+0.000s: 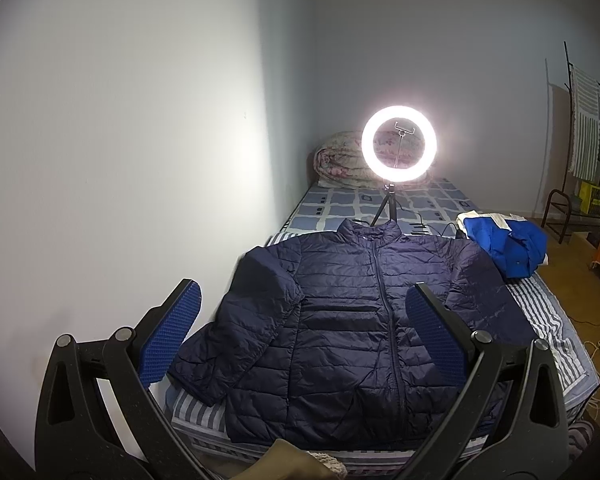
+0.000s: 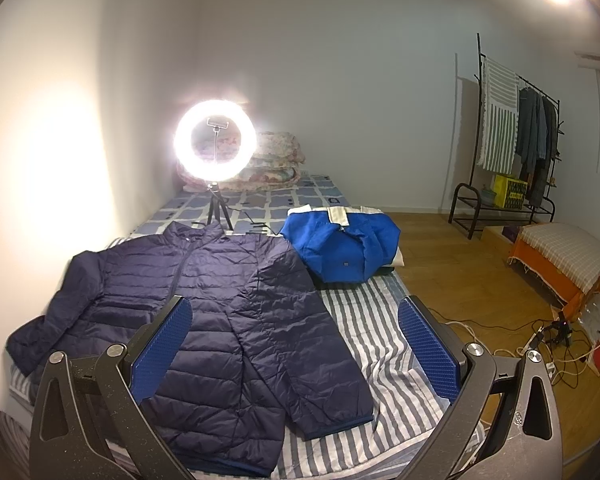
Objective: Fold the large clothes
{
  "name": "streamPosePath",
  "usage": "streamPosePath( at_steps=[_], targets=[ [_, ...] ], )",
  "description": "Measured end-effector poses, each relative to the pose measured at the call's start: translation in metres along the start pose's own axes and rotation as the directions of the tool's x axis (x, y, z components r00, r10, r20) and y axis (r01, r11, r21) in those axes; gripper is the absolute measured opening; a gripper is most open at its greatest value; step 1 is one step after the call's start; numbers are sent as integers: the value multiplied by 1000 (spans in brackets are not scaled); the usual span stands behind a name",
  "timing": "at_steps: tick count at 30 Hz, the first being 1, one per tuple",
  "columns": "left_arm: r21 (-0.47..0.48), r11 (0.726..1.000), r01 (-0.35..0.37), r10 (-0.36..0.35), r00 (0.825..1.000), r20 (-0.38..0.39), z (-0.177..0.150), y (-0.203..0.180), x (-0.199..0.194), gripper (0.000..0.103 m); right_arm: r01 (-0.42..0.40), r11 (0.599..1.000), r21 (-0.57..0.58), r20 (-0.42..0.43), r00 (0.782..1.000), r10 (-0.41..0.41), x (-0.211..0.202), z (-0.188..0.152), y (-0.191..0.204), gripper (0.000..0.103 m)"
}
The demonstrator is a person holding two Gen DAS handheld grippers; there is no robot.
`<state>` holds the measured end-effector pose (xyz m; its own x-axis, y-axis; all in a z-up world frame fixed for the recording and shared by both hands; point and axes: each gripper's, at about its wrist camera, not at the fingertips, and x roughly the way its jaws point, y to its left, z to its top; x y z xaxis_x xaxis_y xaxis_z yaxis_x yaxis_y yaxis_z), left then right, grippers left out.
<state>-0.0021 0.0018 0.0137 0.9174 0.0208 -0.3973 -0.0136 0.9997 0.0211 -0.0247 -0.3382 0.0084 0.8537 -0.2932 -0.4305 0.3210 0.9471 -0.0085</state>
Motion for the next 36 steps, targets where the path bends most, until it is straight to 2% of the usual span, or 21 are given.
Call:
streamPosePath(
  at_steps=[18, 36],
  targets=[
    [0, 1000, -3, 3, 1000, 4, -2, 1, 0, 103, -5, 1000, -7, 4, 1000, 5, 0, -1, 5, 102],
    [0, 999, -36, 36, 999, -6, -13, 13, 10, 103, -25, 999, -40, -2, 1000, 25, 6, 2, 29, 102]
  ],
)
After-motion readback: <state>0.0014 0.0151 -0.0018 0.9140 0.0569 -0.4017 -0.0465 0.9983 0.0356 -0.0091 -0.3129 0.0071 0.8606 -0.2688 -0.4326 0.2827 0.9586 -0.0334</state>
